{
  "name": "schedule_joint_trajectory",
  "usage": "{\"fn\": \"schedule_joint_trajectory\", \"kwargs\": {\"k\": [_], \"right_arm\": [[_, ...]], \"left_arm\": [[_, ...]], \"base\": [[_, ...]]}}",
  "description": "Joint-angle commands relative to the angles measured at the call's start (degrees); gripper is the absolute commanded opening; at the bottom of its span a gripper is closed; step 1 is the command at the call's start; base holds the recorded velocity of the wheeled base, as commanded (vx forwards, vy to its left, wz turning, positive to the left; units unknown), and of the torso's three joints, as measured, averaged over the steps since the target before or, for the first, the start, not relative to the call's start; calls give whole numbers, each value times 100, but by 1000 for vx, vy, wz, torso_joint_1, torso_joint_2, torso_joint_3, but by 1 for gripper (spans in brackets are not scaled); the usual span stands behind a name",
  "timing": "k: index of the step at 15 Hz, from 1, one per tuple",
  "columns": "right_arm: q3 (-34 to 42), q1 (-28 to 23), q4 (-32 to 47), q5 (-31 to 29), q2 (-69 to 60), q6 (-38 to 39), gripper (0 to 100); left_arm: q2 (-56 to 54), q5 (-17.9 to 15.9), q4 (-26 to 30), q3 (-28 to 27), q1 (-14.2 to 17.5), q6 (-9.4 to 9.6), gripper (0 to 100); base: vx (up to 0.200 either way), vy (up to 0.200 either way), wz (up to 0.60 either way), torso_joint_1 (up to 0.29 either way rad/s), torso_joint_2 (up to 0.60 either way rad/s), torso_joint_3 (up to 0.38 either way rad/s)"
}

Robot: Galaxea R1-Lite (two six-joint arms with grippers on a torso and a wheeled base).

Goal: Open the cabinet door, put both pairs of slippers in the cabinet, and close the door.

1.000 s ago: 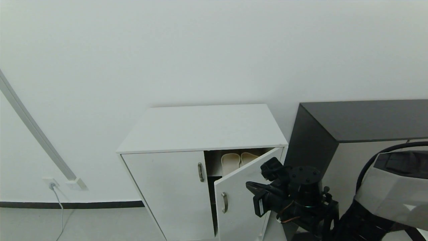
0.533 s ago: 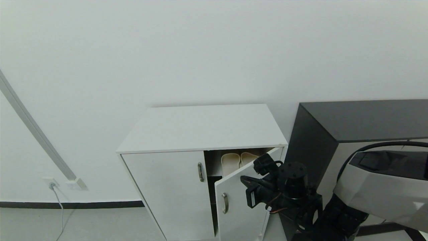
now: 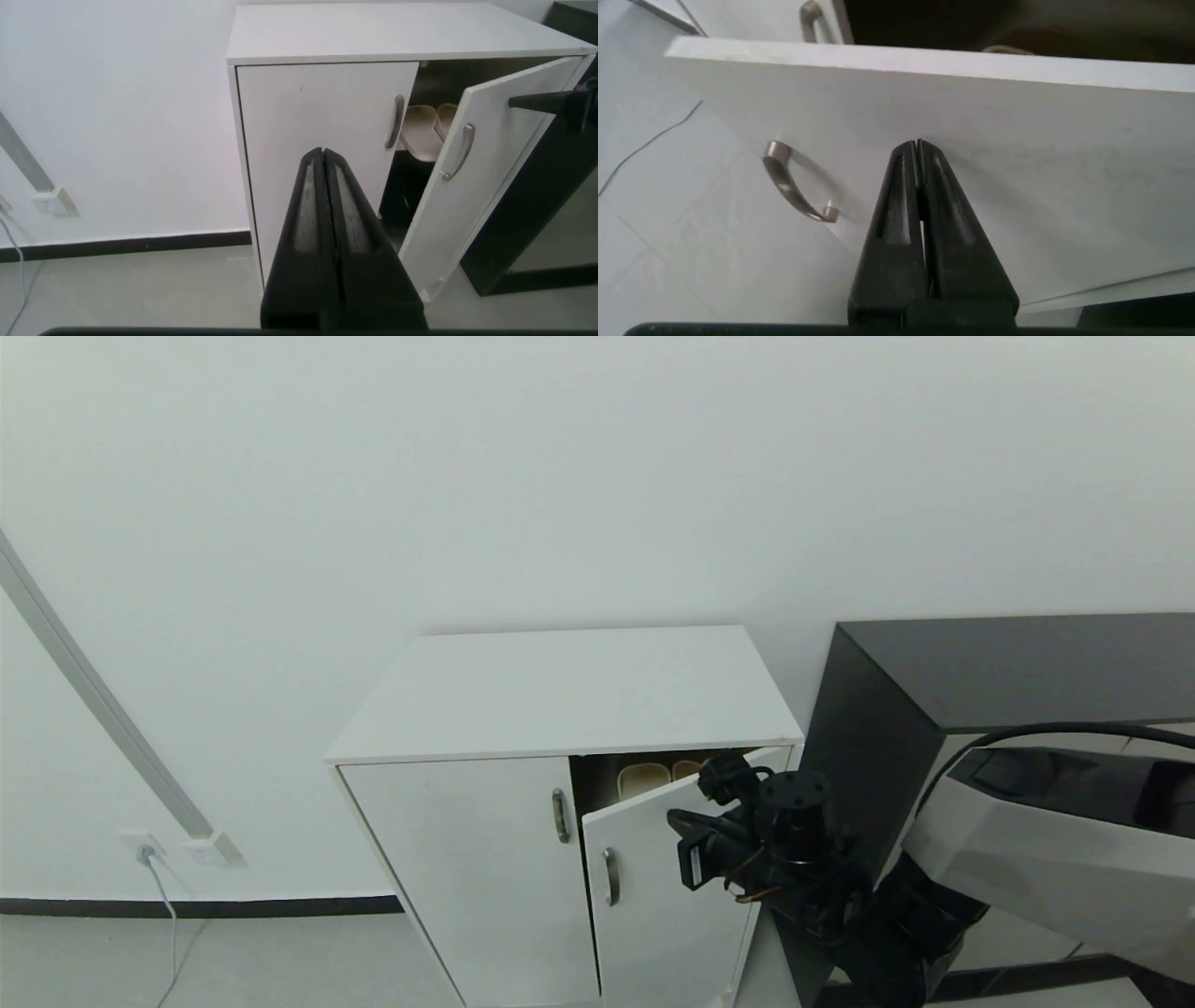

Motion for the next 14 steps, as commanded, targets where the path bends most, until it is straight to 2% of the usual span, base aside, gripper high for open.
{"fn": "schedule_joint_trajectory", "kwargs": {"k": [1, 14], "right_arm": [[-232, -99, 113, 1, 91, -1, 0], [-1190, -336, 877, -8, 372, -1, 0]], "left_arm": [[-1, 0, -4, 0, 1, -4, 0], [-1, 0, -4, 0, 1, -4, 0]], "base": [[0, 0, 0, 0, 0, 0], [0, 0, 0, 0, 0, 0]]}}
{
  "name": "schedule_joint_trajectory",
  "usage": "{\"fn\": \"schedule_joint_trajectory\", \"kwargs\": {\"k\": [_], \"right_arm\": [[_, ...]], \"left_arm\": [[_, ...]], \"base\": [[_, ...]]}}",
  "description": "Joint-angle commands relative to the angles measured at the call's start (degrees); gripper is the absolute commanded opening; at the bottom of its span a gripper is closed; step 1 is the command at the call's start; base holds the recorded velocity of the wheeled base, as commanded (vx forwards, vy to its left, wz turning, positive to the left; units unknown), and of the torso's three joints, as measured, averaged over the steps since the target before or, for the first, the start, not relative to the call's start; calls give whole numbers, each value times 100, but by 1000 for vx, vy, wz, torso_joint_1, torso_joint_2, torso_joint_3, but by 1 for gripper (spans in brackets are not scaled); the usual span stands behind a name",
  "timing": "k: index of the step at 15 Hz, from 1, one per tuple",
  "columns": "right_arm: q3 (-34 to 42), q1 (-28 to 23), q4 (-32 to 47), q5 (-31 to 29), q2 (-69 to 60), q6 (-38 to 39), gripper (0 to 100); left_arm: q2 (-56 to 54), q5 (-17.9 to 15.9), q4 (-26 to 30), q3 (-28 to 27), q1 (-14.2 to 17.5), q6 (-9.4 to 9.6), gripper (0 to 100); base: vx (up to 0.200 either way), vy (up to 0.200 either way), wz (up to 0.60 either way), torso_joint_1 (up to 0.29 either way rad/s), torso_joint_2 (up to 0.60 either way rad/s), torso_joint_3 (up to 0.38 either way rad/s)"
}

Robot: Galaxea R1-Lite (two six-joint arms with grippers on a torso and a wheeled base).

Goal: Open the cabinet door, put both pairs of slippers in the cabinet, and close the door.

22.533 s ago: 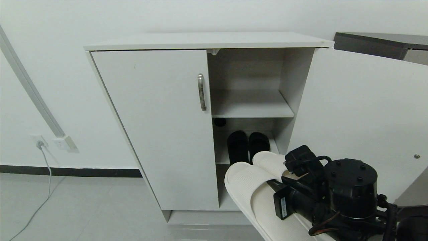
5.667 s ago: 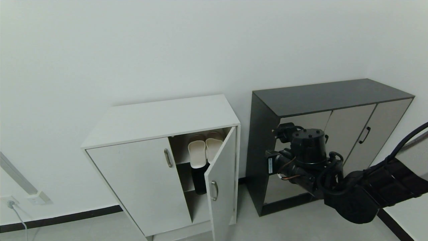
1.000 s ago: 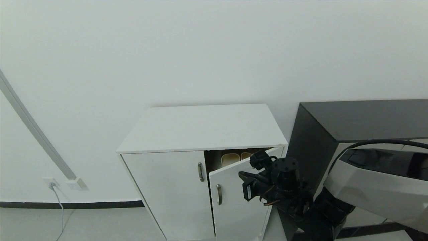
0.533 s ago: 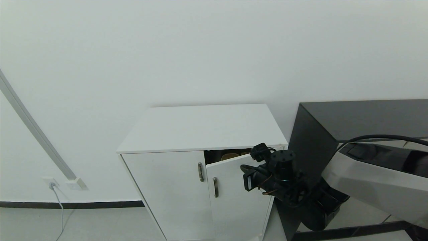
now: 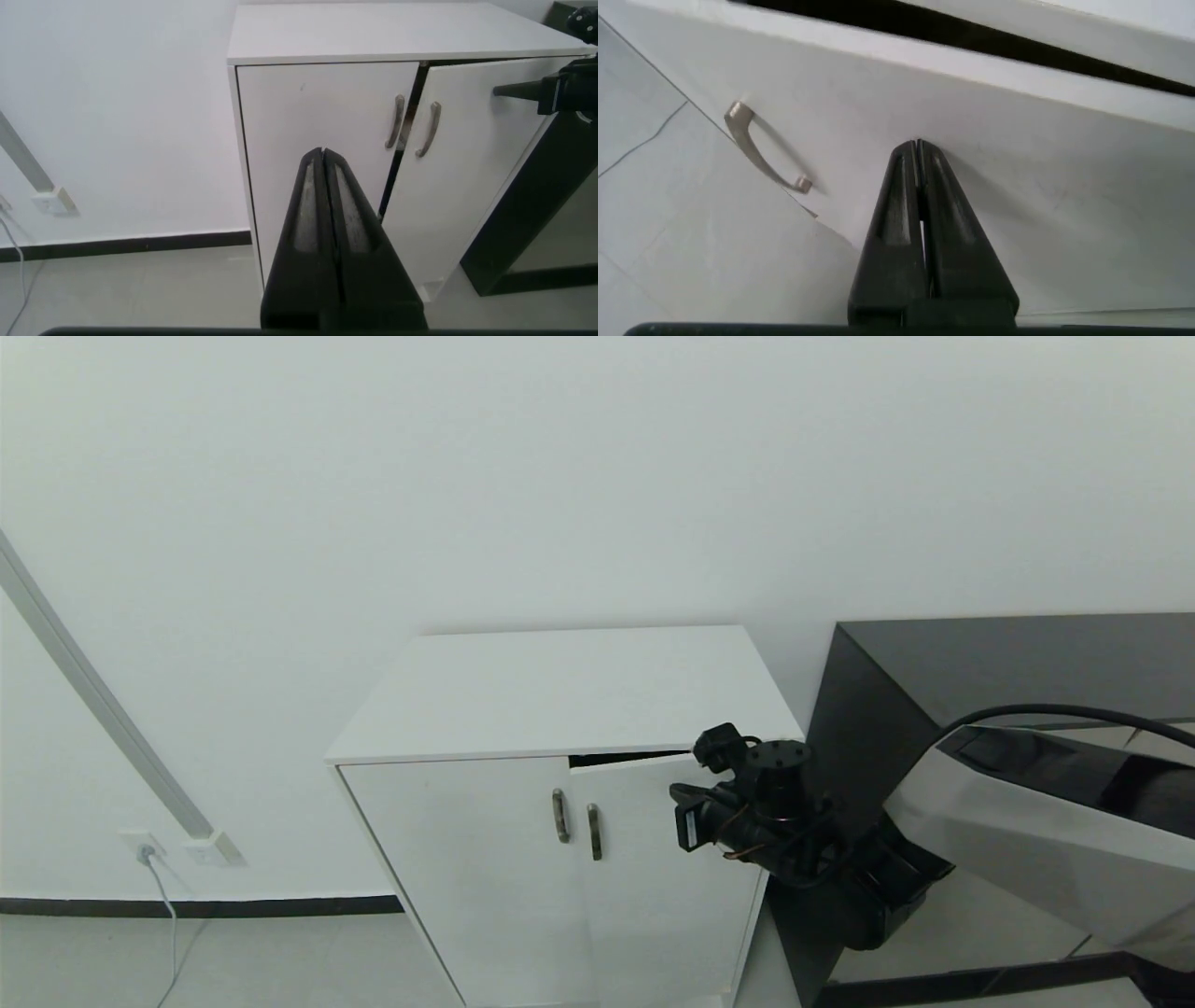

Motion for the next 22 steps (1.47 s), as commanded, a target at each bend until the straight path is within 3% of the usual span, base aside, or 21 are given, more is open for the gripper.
{"fn": "schedule_joint_trajectory", "kwargs": {"k": [1, 9, 22], "right_arm": [[-82, -26, 8, 5, 42, -1, 0], [-425, -114, 246, -13, 86, -9, 0], [-319, -131, 298, -22, -19, -27, 0]], "left_arm": [[-1, 0, -1, 0, 1, -11, 0], [-1, 0, -1, 0, 1, -11, 0], [-1, 0, -1, 0, 1, -11, 0]], "base": [[0, 0, 0, 0, 0, 0], [0, 0, 0, 0, 0, 0], [0, 0, 0, 0, 0, 0]]}}
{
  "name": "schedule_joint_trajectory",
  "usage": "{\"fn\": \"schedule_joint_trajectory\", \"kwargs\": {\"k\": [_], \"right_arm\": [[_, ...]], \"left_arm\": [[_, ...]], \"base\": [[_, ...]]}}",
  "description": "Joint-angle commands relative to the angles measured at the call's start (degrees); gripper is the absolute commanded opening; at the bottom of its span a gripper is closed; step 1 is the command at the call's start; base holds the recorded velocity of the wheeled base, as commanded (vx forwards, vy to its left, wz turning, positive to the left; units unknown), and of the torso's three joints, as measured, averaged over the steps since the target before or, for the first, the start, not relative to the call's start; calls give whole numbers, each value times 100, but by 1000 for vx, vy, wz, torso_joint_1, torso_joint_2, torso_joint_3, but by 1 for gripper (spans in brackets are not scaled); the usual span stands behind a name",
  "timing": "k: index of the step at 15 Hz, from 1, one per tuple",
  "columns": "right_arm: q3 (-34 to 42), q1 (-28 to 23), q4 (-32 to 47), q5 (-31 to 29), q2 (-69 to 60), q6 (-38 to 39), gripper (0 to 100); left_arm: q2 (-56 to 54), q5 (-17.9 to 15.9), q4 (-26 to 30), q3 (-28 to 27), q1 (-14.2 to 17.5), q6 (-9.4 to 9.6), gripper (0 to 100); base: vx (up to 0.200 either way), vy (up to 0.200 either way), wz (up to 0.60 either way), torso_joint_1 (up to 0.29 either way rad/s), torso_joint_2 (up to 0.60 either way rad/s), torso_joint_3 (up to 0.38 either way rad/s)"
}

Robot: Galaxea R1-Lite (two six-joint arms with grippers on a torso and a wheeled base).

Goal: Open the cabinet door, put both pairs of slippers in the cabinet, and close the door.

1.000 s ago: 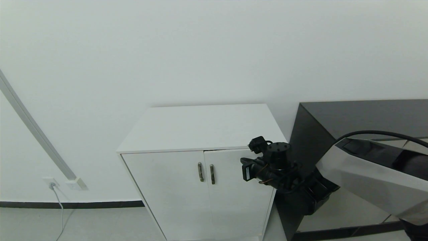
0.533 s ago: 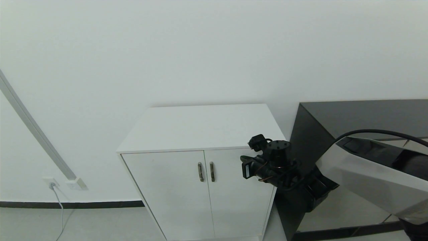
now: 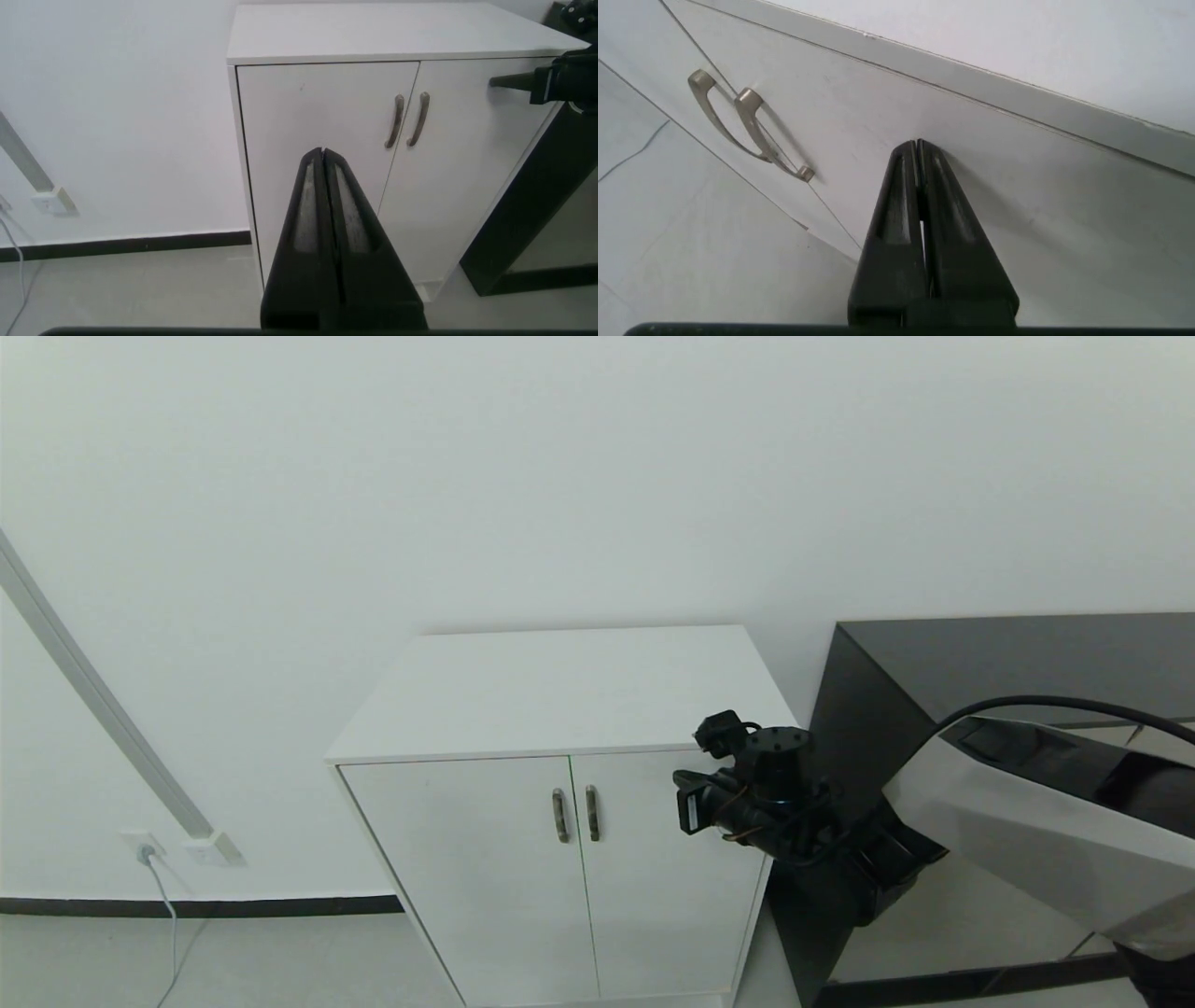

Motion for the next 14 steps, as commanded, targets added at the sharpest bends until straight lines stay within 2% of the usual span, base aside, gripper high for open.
{"fn": "schedule_joint_trajectory", "kwargs": {"k": [1, 8, 10, 14], "right_arm": [[293, 41, -20, 0, -247, 2, 0], [2297, 182, -662, -35, -1882, 2, 0], [2894, 50, -679, -228, -2462, 11, 0], [3597, -389, -662, -536, -3341, 2, 0]], "left_arm": [[-1, 0, -1, 0, 1, -3, 0], [-1, 0, -1, 0, 1, 5, 0], [-1, 0, 7, 0, 1, -3, 0], [-1, 0, -1, 0, 1, -3, 0]], "base": [[0, 0, 0, 0, 0, 0], [0, 0, 0, 0, 0, 0], [0, 0, 0, 0, 0, 0], [0, 0, 0, 0, 0, 0]]}}
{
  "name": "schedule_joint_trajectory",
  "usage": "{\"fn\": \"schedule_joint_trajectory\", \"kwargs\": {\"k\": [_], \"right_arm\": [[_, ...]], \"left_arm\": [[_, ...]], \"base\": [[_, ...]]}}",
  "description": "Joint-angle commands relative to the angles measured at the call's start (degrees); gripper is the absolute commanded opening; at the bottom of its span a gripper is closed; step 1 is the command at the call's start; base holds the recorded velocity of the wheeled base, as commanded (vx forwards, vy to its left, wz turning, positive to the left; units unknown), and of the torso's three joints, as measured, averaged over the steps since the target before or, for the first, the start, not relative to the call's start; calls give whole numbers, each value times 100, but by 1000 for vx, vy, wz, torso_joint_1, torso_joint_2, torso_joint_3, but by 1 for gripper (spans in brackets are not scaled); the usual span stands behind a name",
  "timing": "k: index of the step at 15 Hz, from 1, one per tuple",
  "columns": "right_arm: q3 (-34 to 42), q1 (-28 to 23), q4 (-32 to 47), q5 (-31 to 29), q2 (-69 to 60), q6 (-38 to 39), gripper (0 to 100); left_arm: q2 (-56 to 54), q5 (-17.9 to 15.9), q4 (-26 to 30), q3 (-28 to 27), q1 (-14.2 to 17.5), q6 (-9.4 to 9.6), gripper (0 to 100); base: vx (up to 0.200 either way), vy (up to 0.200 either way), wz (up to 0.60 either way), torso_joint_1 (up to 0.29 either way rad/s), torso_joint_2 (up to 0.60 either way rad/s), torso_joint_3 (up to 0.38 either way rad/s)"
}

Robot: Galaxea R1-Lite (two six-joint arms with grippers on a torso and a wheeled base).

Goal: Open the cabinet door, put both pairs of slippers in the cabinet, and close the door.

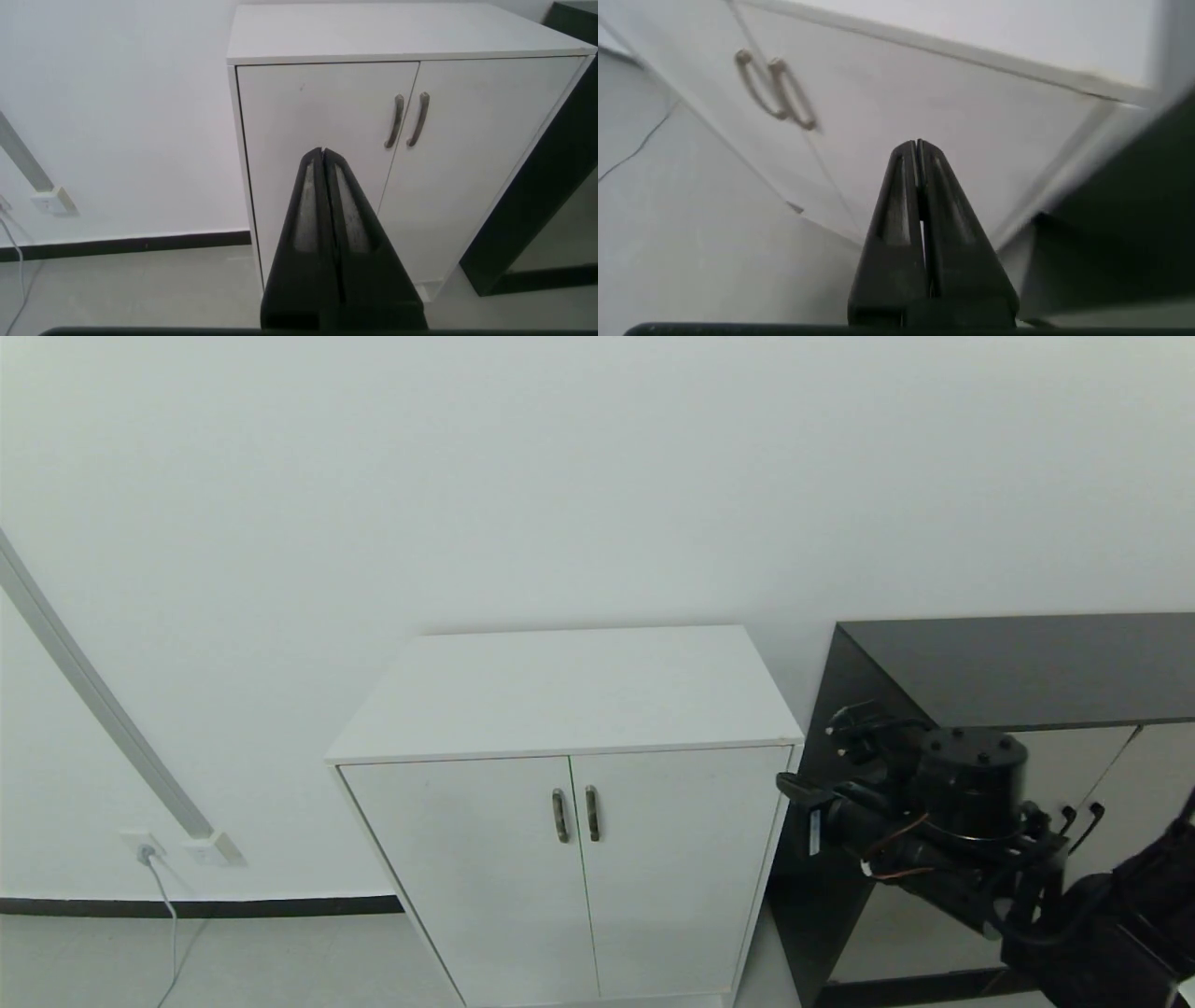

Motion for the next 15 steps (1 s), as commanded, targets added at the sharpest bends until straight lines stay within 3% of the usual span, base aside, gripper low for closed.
{"fn": "schedule_joint_trajectory", "kwargs": {"k": [1, 7, 10, 15], "right_arm": [[551, -405, 11, -54, -909, -9, 0], [1764, -1864, 503, -54, -2517, -211, 0], [2238, -2338, 943, -36, -3273, -220, 0], [2678, -2391, 2182, 113, -4811, -211, 0]], "left_arm": [[-1, 0, -4, 0, 1, -3, 0], [-1, 0, 5, 0, 1, 5, 0], [-1, 0, -4, 0, 1, 5, 0], [-1, 0, 5, 0, 1, 5, 0]], "base": [[0, 0, 0, 0, 0, 0], [0, 0, 0, 0, 0, 0], [0, 0, 0, 0, 0, 0], [0, 0, 0, 0, 0, 0]]}}
